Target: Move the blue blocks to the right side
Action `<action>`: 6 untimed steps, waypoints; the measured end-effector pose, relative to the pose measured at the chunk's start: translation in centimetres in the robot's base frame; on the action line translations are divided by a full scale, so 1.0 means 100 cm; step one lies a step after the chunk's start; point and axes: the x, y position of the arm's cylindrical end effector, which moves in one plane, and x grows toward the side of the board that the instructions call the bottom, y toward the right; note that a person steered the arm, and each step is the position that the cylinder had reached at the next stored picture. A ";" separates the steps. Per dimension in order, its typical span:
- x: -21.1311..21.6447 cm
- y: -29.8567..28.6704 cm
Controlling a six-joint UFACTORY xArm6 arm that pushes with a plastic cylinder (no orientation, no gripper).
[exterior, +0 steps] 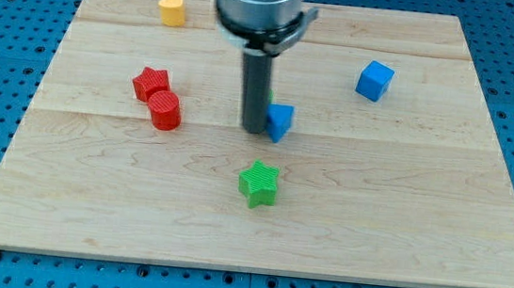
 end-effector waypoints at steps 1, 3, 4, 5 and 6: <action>-0.013 0.067; -0.026 0.058; 0.011 0.088; 0.009 0.118; -0.028 0.110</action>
